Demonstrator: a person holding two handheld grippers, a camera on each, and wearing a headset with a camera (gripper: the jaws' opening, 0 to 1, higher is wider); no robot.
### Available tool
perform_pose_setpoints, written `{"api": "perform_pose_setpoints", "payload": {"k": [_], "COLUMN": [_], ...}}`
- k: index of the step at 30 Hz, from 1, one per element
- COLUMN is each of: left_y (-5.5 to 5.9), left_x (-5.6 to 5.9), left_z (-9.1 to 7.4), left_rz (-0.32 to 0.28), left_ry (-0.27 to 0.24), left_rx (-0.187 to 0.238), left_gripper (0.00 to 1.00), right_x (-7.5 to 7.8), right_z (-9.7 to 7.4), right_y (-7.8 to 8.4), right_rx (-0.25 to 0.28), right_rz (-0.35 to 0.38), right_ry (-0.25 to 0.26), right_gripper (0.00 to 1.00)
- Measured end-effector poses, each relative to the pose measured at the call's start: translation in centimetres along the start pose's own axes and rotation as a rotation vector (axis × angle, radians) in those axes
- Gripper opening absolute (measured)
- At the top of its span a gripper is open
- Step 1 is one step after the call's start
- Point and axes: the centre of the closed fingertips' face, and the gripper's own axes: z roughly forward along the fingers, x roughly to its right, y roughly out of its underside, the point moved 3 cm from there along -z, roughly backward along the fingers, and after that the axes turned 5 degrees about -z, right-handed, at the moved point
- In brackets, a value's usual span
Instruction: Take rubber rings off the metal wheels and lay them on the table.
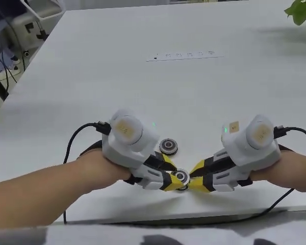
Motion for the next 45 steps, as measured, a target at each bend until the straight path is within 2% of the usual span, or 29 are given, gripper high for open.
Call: {"api": "perform_pose_setpoints", "payload": {"k": [3, 8, 12, 13, 17, 21, 26, 32, 36, 37, 45], "left_y": [0.20, 0.08, 0.17, 0.21, 0.15, 0.15, 0.21, 0.28, 0.26, 0.25, 0.24], "left_x": [0.11, 0.09, -0.03, 0.22, -0.03, -0.20, -0.26, -0.35, -0.35, -0.33, -0.34], "left_z": [0.31, 0.53, 0.57, 0.59, 0.61, 0.56, 0.57, 0.53, 0.53, 0.55, 0.55], "left_rz": [0.011, 0.031, 0.138, 0.134, 0.133, 0.137, 0.134, 0.136, 0.140, 0.143, 0.139], "left_ry": [0.001, -0.024, -0.054, -0.053, -0.056, -0.060, -0.067, -0.068, -0.072, -0.075, -0.078], "left_rx": [-0.011, 0.004, -0.005, -0.006, 0.002, 0.006, 0.009, 0.017, 0.018, 0.017, 0.016], "left_gripper": [0.16, 0.12, 0.10, 0.10, 0.09, 0.08, 0.07, 0.07, 0.07, 0.07, 0.07], "right_x": [0.00, -0.05, 0.00, 0.00, 0.01, 0.14, 0.11, 0.29, 0.47, 0.48, 0.51], "right_z": [0.03, 0.05, 0.04, 0.04, 0.06, -0.04, 0.03, 0.03, 0.00, -0.03, -0.22], "right_y": [-0.03, -0.06, 0.01, 0.02, 0.05, 0.17, 0.16, 0.16, 0.21, 0.22, 0.24], "right_rx": [0.000, 0.005, 0.006, 0.006, 0.003, -0.001, -0.004, -0.010, -0.008, -0.008, -0.005], "right_rz": [-0.006, -0.010, -0.013, -0.014, -0.016, -0.007, 0.011, 0.051, 0.114, 0.149, 0.180], "right_ry": [0.000, -0.005, -0.006, -0.006, -0.006, -0.001, -0.002, 0.001, 0.002, 0.002, 0.002], "right_gripper": [0.12, 0.11, 0.10, 0.10, 0.10, 0.01, 0.01, 0.00, 0.00, 0.00, 0.00]}}
